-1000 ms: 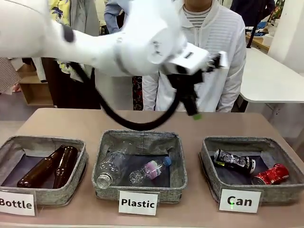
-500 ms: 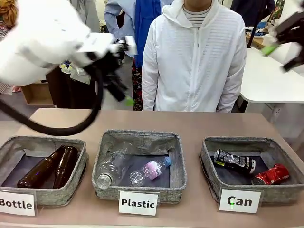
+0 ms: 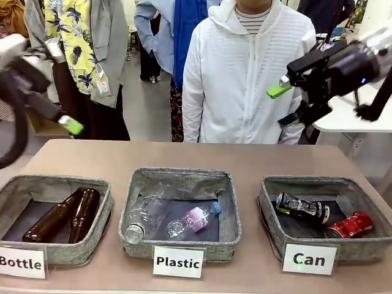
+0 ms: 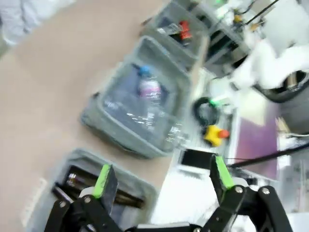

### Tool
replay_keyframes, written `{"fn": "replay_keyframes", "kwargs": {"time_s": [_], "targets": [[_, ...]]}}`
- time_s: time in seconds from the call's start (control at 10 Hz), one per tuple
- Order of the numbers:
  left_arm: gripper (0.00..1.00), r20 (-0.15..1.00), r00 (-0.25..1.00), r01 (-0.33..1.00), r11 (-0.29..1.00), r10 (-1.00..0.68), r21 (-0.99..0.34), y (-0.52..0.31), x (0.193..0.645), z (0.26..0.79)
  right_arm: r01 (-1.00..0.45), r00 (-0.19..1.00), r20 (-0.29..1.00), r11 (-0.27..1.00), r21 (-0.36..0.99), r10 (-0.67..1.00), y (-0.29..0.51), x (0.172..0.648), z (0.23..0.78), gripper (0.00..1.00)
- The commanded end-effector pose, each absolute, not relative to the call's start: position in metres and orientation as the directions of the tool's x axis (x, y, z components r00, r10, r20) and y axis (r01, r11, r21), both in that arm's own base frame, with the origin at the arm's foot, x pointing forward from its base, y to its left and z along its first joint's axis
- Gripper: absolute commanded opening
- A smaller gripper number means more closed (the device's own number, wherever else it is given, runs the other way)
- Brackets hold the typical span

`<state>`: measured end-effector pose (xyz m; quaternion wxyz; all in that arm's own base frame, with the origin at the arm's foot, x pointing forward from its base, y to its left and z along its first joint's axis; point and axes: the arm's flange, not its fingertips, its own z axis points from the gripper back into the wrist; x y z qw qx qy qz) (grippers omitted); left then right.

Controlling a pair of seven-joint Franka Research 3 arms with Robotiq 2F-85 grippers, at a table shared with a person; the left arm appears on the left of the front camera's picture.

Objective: Sort the can waste into the basket.
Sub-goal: Pick up the can waste from the table and place it in the right Fabric basket.

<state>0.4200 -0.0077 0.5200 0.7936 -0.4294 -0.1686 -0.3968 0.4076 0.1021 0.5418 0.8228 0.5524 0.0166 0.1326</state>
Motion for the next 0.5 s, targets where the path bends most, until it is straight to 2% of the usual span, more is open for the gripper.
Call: {"fn": "replay_keyframes", "kwargs": {"time_s": [0.0,0.1,0.2,0.3,0.4], "targets": [[1.0,0.568,0.814,0.578,0.275,-0.124,-0.768,0.041,0.412,0.528,-0.011,0.977,-0.015,0.117,0.993,0.214,0.056,0.426,0.529,1.0],[1.0,0.6,0.799,0.579,0.21,0.044,-0.788,0.068,0.396,0.519,-0.039,0.981,0.014,0.127,0.991,0.192,0.046,0.422,0.528,1.0],[1.0,0.599,0.775,0.583,0.14,0.201,-0.8,0.085,0.383,0.504,-0.14,0.98,0.099,0.247,0.959,0.173,0.037,0.42,0.528,1.0],[1.0,0.585,0.749,0.59,0.089,0.31,-0.803,0.073,0.374,0.49,-0.21,0.971,0.162,0.314,0.926,0.174,0.029,0.417,0.532,1.0],[1.0,0.56,0.73,0.561,0.124,0.392,-0.819,0.057,0.369,0.476,-0.251,0.962,0.185,0.389,0.886,0.201,0.015,0.416,0.535,1.0]]}}
